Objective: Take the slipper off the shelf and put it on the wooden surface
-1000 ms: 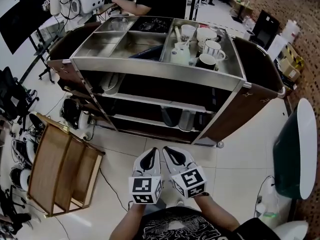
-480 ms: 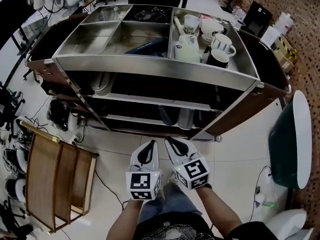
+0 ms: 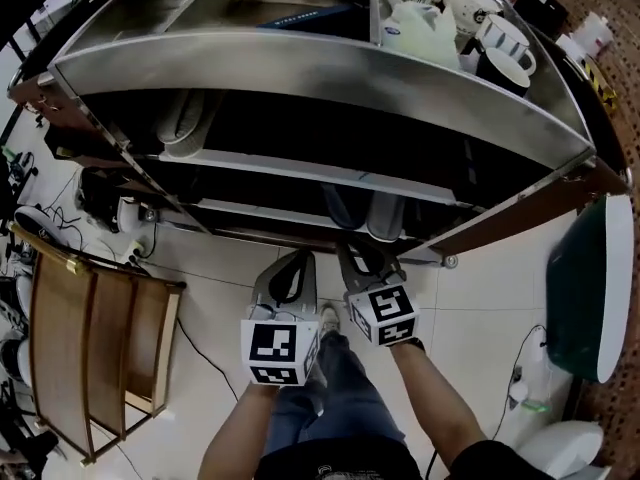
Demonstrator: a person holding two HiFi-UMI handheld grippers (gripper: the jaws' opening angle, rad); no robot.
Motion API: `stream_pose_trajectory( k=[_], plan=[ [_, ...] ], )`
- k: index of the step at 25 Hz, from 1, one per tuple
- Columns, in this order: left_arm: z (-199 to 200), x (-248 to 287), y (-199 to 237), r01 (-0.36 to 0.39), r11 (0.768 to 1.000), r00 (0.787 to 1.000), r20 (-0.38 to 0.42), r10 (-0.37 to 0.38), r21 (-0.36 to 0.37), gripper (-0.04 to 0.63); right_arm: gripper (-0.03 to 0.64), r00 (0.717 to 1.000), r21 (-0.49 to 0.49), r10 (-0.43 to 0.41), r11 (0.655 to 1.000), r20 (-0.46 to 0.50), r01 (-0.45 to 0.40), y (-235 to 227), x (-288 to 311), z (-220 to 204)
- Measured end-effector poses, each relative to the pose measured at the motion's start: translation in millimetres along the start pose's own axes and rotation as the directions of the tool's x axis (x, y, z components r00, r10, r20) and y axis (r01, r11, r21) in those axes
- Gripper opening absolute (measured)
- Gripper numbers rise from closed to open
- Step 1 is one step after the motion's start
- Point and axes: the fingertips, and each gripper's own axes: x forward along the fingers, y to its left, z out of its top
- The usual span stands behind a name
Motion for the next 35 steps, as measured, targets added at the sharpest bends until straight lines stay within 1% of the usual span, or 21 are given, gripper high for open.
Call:
stream_pose_trajectory(
  k=[2, 5, 13, 18, 22, 23, 25, 28, 30, 35],
  plan=[
    [-15, 9, 6, -0.003, 1.000, 1.000, -0.004, 0.003, -0.002, 0.006, 0.021, 1.000, 0.003, -0.013, 1.000, -0.011, 0.013, -10, 13, -17],
    [-36, 21, 16, -0.016, 1.000, 1.000, -0.010, 0.016, -0.019, 0.006, 0.055, 0.999, 0.015, -0.022, 1.000, -0.033, 0.023, -21, 29, -44],
    [-69, 51, 34, -0.020, 0.999, 1.000, 0.009, 0.021, -0.031, 0.006, 0.107, 0.996, 0.013, -0.037, 0.999, -0.083, 0.039, -52, 76, -96],
    [-80, 75, 44, -0.017, 1.000, 0.999, 0.030, 0.018, -0.024, 0.006, 0.127, 0.994, 0.015, -0.054, 0.998, -0.099, 0.056, -67, 105, -117],
    [-86, 94, 53, -0.013, 1.000, 0.999, 0.037, 0.014, -0.016, 0.006, 0.131, 0.991, 0.027, -0.079, 0.996, -0.108, 0.083, -81, 123, -132],
    [-86, 98, 55, -0.012, 1.000, 0.999, 0.038, 0.013, -0.014, 0.006, 0.150, 0.990, 0.032, -0.089, 0.995, -0.108, 0.093, -85, 127, -135],
    [-90, 108, 59, -0.011, 1.000, 0.999, 0.035, 0.012, -0.012, 0.006, 0.158, 0.987, 0.044, -0.106, 0.993, -0.119, 0.111, -93, 136, -143],
    [-91, 121, 63, -0.004, 1.000, 0.999, 0.049, 0.004, 0.000, 0.006, 0.184, 0.981, 0.062, -0.128, 0.989, -0.148, 0.138, -105, 151, -158],
    [-94, 126, 66, -0.003, 1.000, 0.999, 0.052, 0.003, 0.003, 0.006, 0.189, 0.974, 0.061, -0.140, 0.986, -0.177, 0.153, -112, 160, -170],
    [-105, 132, 75, -0.010, 1.000, 0.999, 0.047, 0.009, 0.005, 0.006, 0.187, 0.943, 0.059, -0.162, 0.981, -0.292, 0.187, -129, 181, -198]
  ],
)
